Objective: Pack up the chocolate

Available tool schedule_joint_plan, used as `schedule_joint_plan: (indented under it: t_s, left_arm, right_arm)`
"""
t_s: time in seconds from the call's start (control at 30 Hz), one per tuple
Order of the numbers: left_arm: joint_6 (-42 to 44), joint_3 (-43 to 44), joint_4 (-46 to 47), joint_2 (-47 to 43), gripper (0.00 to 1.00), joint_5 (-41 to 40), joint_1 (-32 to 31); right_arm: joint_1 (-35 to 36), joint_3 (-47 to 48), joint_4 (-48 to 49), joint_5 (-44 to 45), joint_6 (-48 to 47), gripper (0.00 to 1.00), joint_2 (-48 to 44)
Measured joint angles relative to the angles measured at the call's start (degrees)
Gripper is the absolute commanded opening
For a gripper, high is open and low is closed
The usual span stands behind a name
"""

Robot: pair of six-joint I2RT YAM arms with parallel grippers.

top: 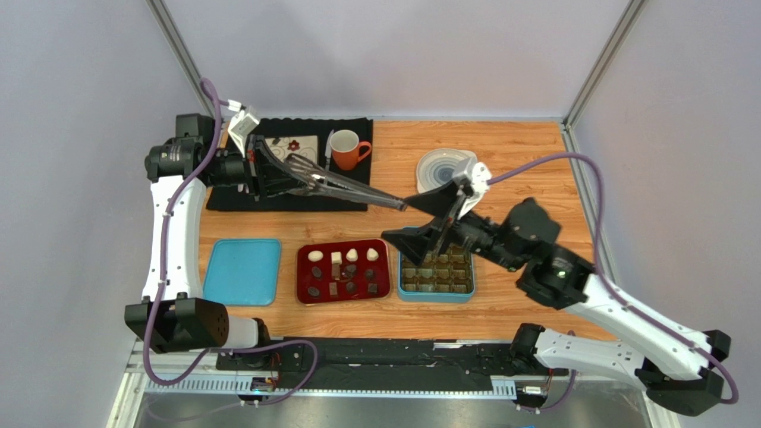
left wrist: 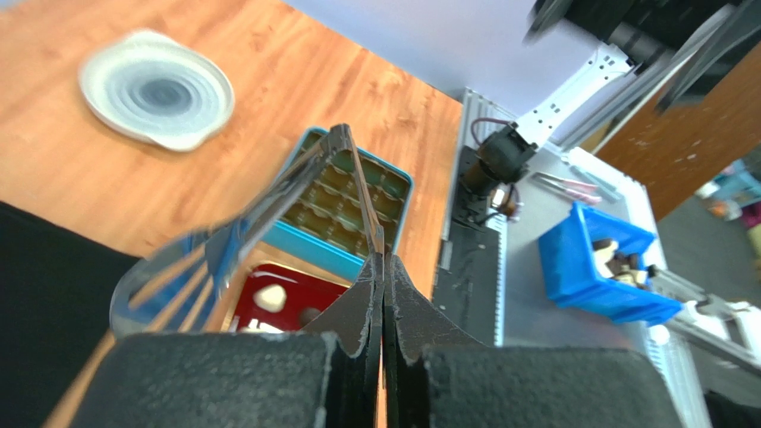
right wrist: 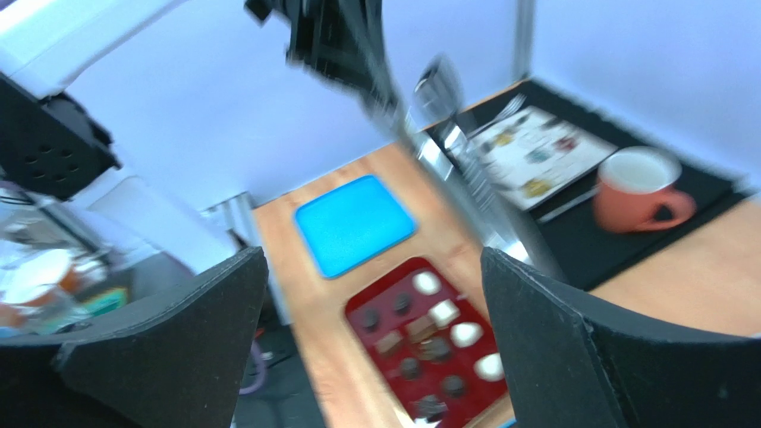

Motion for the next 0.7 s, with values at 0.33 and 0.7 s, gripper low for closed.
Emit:
schedule_joint_plan:
  t_s: [0.33,0.7]
  left_arm:
    - [-26.77,22.47,14.71,10.97,0.00,-0.22,-2.03]
    - [-67.84,-5.86,72.57,-8.92,0.00,-25.20,-0.57]
  right_arm:
    - [0.04,-17.51,14.75,-4.76,15.69,1.00,11.19]
    - [0.96,-12.04,21.35,-5.31,15.02,1.00,9.27]
